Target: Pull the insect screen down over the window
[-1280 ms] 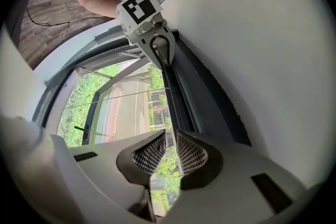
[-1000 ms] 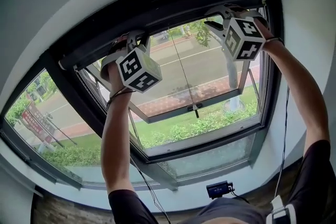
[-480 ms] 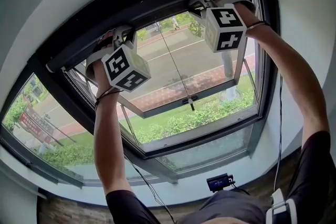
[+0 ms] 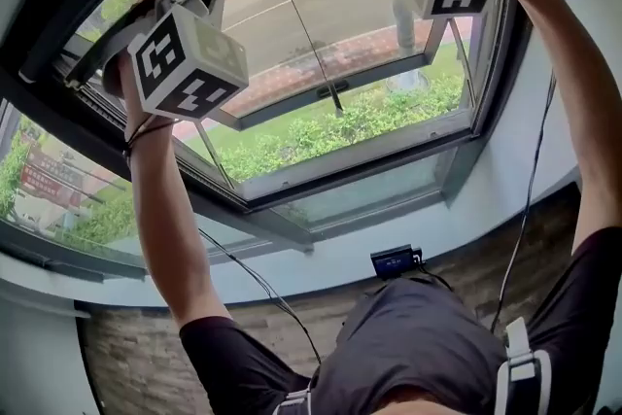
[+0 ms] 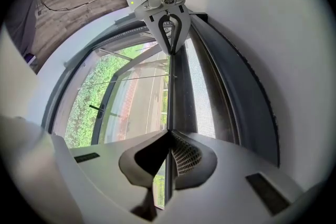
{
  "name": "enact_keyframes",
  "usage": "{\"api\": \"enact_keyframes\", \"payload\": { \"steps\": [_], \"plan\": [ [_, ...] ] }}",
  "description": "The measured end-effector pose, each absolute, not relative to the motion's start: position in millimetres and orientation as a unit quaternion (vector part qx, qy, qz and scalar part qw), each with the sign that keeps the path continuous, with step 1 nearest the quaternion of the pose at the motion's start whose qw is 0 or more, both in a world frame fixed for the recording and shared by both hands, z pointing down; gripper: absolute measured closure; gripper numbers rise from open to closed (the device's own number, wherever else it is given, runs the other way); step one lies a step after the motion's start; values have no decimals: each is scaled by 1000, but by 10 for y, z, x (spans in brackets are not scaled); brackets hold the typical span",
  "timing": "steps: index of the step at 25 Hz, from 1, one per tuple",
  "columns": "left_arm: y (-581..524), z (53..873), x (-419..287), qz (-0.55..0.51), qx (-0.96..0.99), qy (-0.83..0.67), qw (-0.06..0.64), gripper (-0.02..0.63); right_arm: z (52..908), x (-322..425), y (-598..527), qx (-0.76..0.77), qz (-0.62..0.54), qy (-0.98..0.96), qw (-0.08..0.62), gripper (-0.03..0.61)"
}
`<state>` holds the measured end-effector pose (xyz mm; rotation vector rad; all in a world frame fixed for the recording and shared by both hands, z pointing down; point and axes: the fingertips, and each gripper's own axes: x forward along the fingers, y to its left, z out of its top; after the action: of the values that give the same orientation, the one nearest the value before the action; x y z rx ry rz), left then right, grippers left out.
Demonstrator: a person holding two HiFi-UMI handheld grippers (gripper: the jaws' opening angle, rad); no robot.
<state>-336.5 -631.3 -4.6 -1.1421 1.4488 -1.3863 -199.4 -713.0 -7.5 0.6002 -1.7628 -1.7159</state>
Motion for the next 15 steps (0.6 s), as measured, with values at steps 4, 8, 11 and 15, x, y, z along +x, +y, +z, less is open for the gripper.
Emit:
{"api": "enact_keyframes", "payload": {
  "steps": [4,8,11,15],
  "plan": [
    [-6302,208,-3371,-556,-462,567,395,589,208,-1973,-7072,211,-636,-671,318,555],
    [-6334,779,-3324,-561,-493,550,374,591,642,-1978,-7090,186,-623,-680,339,555],
    [-6347,1045,-3294,-558,-505,547,366,591,996,-1985,-7115,165,-613,-687,355,555],
    [-6378,1496,-3300,-561,-530,537,342,591,1452,-1997,-7144,139,-596,-697,374,555]
  ]
}}
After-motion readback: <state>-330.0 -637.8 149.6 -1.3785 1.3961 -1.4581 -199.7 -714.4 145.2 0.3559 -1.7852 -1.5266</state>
